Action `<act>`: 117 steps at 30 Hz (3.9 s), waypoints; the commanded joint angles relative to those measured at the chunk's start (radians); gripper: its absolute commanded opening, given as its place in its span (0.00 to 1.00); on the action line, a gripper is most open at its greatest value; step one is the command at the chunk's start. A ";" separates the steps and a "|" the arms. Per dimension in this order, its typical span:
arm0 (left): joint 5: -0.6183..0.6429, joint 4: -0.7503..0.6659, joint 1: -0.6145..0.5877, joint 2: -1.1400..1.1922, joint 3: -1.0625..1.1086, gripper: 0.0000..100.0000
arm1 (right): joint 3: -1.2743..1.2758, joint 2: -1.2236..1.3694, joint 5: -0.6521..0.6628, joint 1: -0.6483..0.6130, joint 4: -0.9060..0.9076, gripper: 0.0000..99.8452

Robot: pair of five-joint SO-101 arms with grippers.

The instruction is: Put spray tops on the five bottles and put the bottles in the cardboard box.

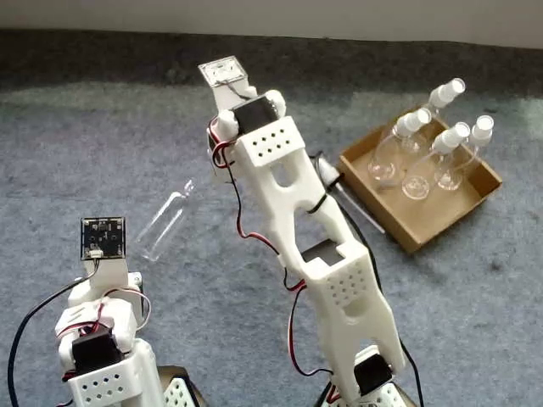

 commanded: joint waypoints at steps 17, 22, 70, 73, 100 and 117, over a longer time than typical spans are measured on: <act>-0.002 -0.018 -0.016 -0.012 -0.015 0.00 | -0.053 0.189 -0.121 -0.025 -0.189 0.32; -0.002 -0.018 -0.013 -0.012 -0.013 0.00 | -0.116 0.189 -0.120 -0.070 -0.125 0.32; -0.002 -0.021 -0.010 -0.012 -0.005 0.00 | -0.120 0.315 0.351 -0.108 -0.131 0.32; -0.002 -0.021 -0.010 -0.012 -0.005 0.00 | -0.120 0.317 0.351 -0.107 -0.131 0.32; -0.002 -0.021 -0.010 -0.012 -0.005 0.00 | -0.117 0.348 0.351 -0.084 -0.182 0.32; -0.002 -0.021 -0.010 -0.012 -0.005 0.00 | -0.127 0.412 0.482 -0.077 -0.076 0.32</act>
